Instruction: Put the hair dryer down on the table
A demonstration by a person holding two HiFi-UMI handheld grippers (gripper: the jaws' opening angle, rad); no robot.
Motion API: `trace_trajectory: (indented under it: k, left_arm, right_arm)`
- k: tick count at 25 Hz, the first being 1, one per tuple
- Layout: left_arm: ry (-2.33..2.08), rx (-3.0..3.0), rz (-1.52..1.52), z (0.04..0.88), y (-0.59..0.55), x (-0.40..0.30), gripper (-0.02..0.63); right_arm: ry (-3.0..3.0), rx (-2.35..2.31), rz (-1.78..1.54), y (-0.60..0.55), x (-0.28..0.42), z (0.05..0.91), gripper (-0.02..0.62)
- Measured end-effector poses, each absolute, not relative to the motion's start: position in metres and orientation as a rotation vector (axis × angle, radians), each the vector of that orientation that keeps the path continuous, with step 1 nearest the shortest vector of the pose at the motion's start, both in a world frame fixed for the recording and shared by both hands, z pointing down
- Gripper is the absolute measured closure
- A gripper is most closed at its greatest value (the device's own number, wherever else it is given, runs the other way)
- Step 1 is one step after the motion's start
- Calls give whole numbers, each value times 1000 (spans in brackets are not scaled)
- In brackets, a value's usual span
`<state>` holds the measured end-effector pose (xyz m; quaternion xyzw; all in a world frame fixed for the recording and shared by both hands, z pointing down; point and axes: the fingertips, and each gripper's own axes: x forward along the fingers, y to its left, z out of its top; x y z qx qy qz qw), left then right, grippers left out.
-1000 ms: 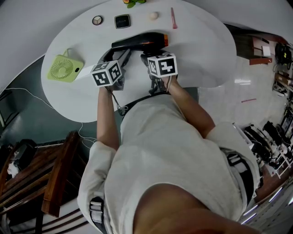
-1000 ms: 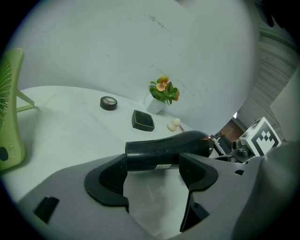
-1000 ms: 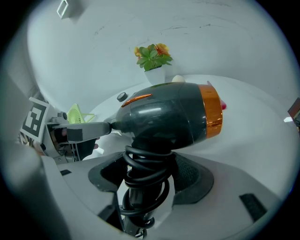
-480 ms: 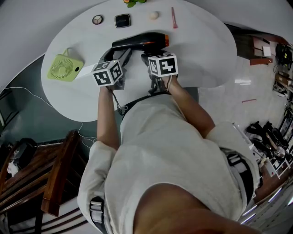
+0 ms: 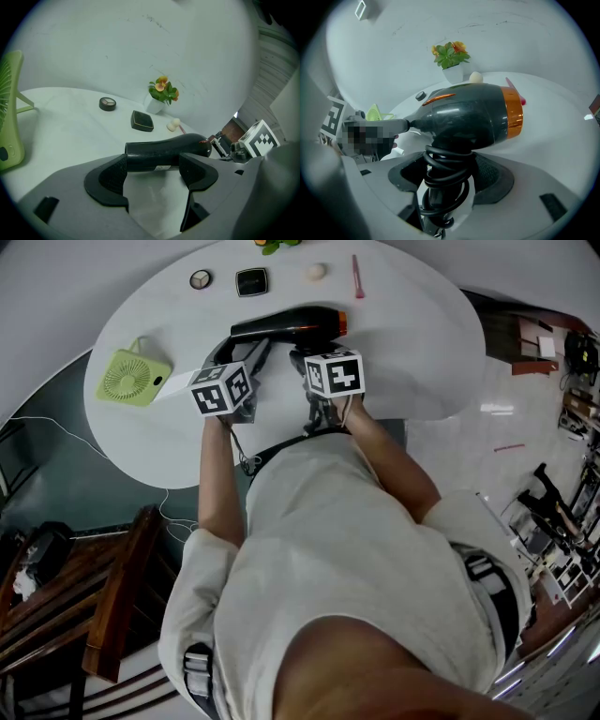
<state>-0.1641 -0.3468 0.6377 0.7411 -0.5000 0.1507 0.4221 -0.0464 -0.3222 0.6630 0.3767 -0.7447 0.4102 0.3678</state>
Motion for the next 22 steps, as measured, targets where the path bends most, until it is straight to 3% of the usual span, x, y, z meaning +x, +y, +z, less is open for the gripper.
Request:
trace_trajectory:
  k: [22]
  left_arm:
    - [-1303, 1880, 360, 635, -332, -166, 245]
  right_arm:
    - [-2035, 1038, 964, -321, -45, 662, 301]
